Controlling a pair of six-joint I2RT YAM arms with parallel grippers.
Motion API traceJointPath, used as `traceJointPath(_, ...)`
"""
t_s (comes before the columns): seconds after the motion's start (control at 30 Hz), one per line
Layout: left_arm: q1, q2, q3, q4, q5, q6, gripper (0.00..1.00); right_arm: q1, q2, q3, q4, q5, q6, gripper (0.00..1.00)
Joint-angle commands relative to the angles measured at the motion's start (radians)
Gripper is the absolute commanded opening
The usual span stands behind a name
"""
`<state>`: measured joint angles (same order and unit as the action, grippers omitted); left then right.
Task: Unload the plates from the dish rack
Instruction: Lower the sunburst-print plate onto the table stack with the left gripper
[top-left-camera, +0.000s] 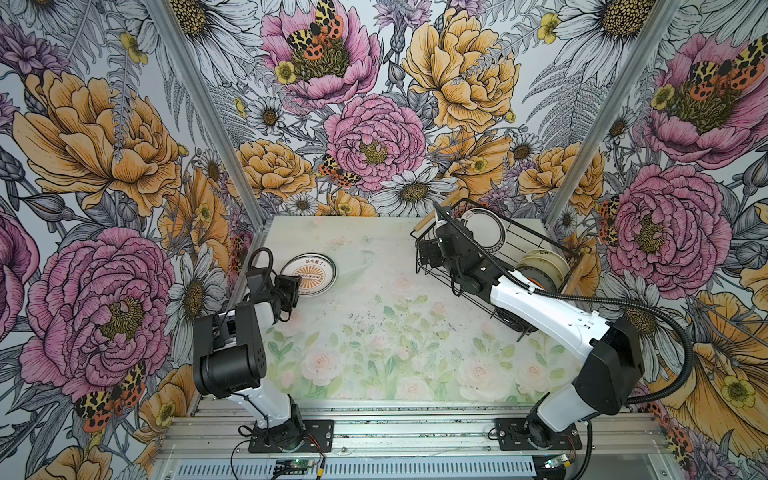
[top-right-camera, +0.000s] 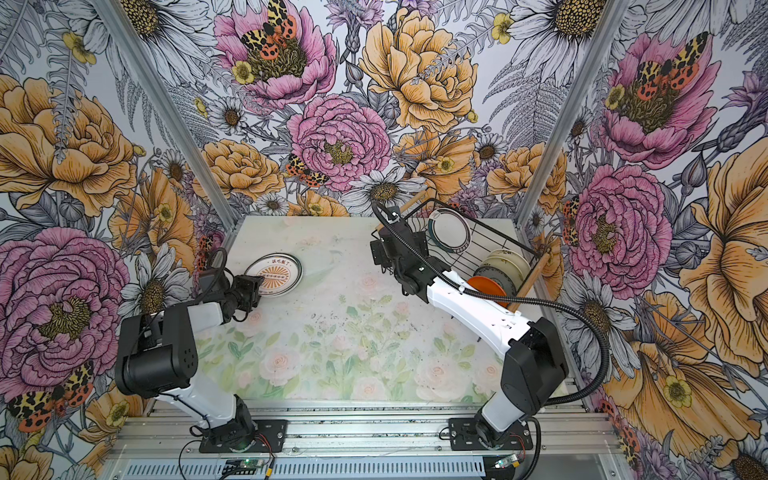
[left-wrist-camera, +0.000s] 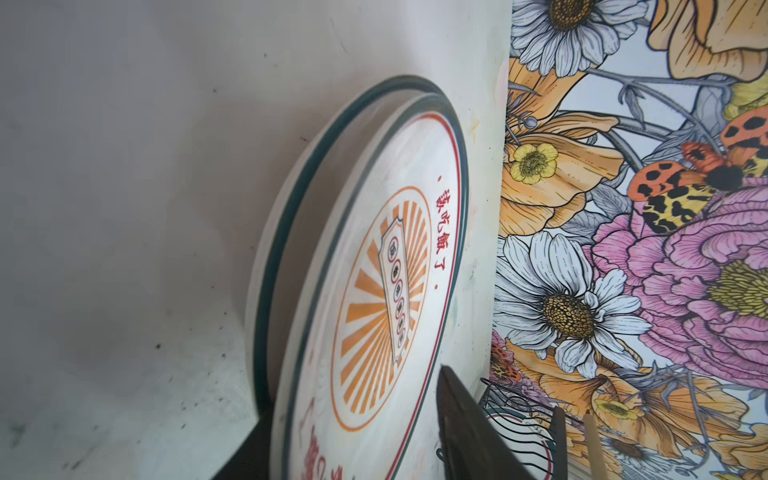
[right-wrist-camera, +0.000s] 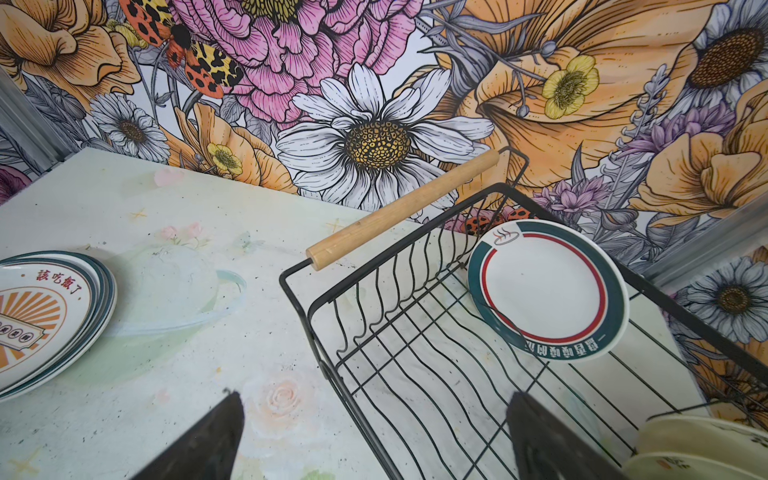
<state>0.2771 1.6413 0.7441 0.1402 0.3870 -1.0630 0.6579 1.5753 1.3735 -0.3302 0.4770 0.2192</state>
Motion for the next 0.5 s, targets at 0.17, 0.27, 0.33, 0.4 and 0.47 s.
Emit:
traceJointPath(0.17,-0.033,-0.062,0.155,-0.359,-0.153,0.154,0.56,0.007,0.022,0.014,0.005,-0.009,0.008,1.0)
traceJointPath(0.27,-0.033,-0.039,0.171,-0.372,-0.142,0.167,0.56,0.006,0.026,0.012,0.005,-0.01,0.008,0.99)
traceJointPath(0.33,-0.035,-0.021,0.173,-0.373,-0.134,0.169,0.56,0.006,0.026,0.01,0.006,-0.01,0.006,0.99)
traceJointPath(0.4,-0.037,-0.007,0.176,-0.373,-0.129,0.169,0.56,0.006,0.023,0.009,0.005,-0.009,0.005,0.99)
traceJointPath(0.47,-0.041,0.0,0.18,-0.372,-0.127,0.172,0.56,0.006,0.023,0.007,0.005,-0.007,0.003,0.99)
